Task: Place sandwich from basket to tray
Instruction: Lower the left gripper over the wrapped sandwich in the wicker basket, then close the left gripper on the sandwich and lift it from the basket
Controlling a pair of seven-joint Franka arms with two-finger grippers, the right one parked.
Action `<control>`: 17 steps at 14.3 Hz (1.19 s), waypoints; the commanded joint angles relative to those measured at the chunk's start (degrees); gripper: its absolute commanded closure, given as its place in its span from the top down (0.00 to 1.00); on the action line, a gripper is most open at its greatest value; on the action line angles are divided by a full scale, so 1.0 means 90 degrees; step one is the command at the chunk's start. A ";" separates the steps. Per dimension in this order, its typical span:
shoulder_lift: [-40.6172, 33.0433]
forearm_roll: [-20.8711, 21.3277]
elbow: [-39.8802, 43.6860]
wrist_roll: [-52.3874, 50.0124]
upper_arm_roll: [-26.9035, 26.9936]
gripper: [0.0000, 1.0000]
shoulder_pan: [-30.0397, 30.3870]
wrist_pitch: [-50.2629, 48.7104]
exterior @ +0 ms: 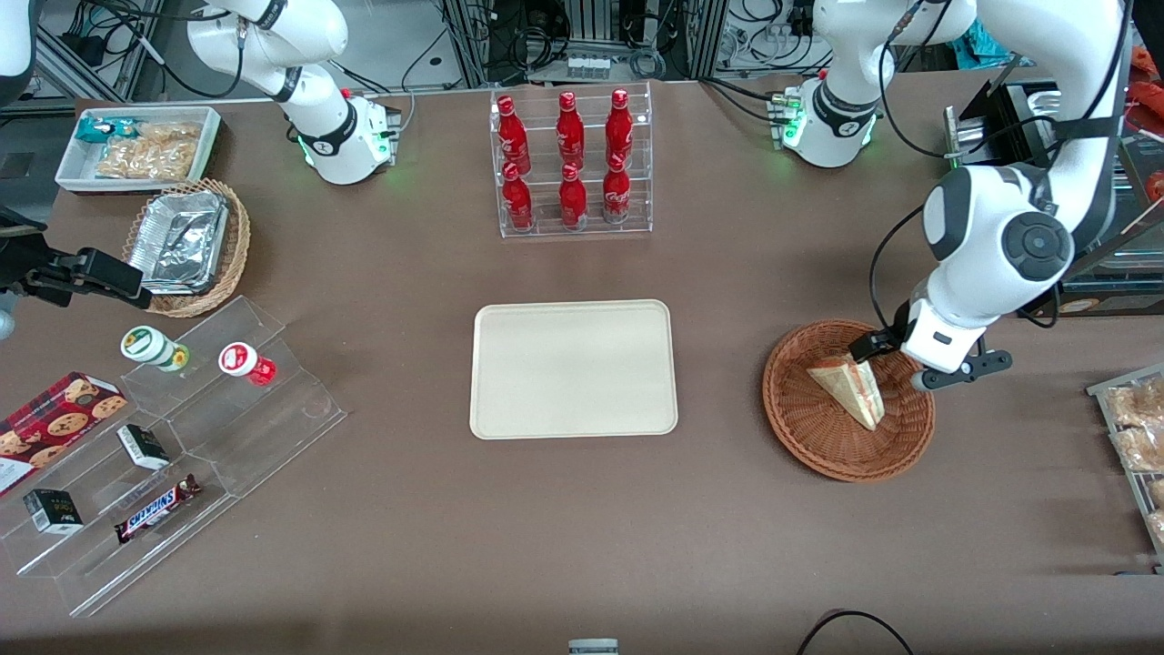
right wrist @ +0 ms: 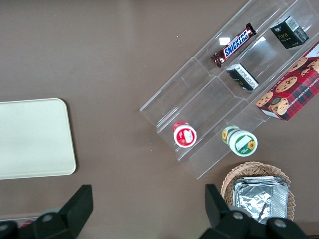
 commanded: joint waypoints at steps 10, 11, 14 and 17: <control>0.0966 -0.0057 -0.0218 -0.3087 0.0041 1.00 -0.0125 0.1302; 0.1034 -0.0067 -0.0209 -0.3097 0.0031 0.89 -0.0134 0.1400; 0.1035 -0.0076 -0.0179 -0.3126 0.0031 0.13 -0.0134 0.1352; 0.0977 -0.0076 -0.0005 -0.3087 0.0021 0.05 -0.0154 0.1022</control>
